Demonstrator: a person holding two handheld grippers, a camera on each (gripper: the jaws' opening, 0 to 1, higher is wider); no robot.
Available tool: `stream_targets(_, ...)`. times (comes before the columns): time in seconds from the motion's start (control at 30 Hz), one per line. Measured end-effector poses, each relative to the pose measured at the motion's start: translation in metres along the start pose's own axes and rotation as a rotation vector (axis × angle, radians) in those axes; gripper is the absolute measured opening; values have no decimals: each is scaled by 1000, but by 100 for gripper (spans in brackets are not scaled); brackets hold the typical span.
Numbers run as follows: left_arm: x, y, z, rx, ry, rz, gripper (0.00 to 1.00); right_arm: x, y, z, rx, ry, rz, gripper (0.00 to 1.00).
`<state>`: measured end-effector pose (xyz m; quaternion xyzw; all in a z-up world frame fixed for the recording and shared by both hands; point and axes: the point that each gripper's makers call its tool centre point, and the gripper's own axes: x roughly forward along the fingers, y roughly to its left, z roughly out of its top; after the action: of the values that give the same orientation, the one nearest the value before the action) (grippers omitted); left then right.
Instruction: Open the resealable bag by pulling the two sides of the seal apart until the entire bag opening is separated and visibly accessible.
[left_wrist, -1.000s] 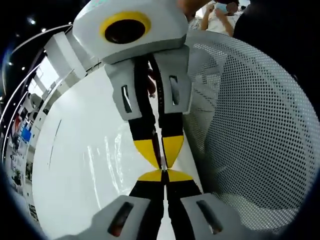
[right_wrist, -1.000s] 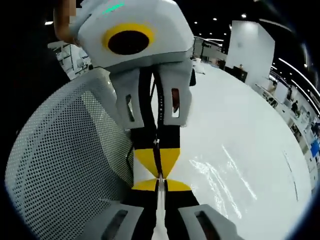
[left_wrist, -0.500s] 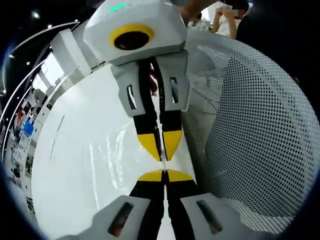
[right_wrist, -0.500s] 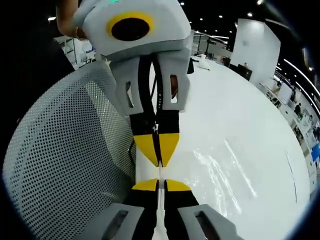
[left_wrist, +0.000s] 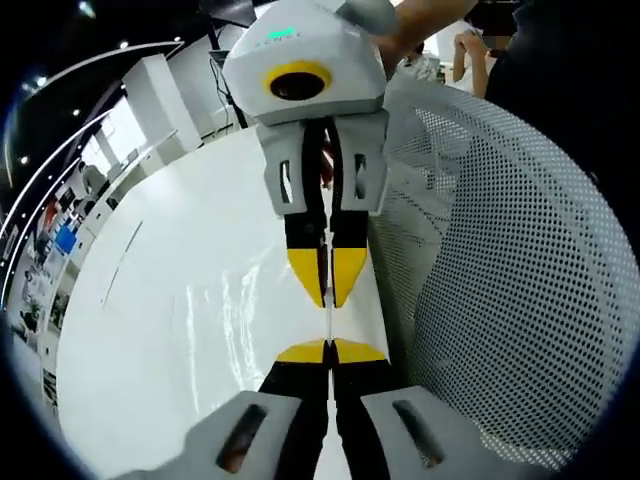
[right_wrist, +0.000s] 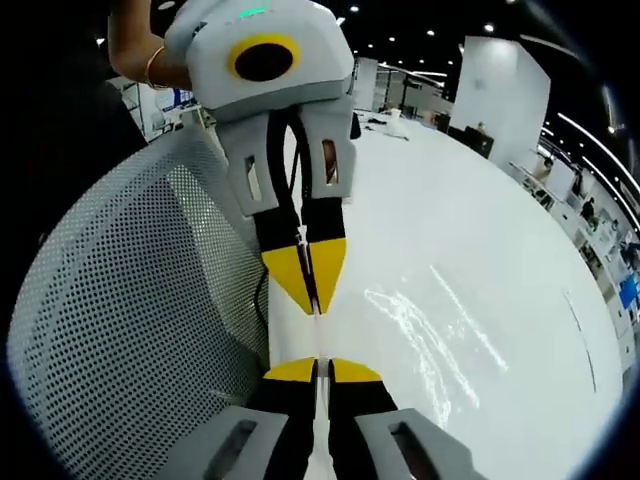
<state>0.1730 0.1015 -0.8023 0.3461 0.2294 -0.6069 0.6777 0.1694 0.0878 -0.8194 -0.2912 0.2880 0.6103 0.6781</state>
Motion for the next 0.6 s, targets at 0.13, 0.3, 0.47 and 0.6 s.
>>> stream_targets(0.13,0,3,1,24,19,6,0,-2,-1,3,32,2,3,0)
stream_targets(0.3,-1,7,2,6,35,6,0,2,-3,4,13,23,-5,0)
stream_targets(0.47,4,8,6,56,76,32,4,8,-1,13,26,-6,3,0)
stream_targets(0.6,5,4,6,57,77,16,1,8,0,15,28,-11,9,0)
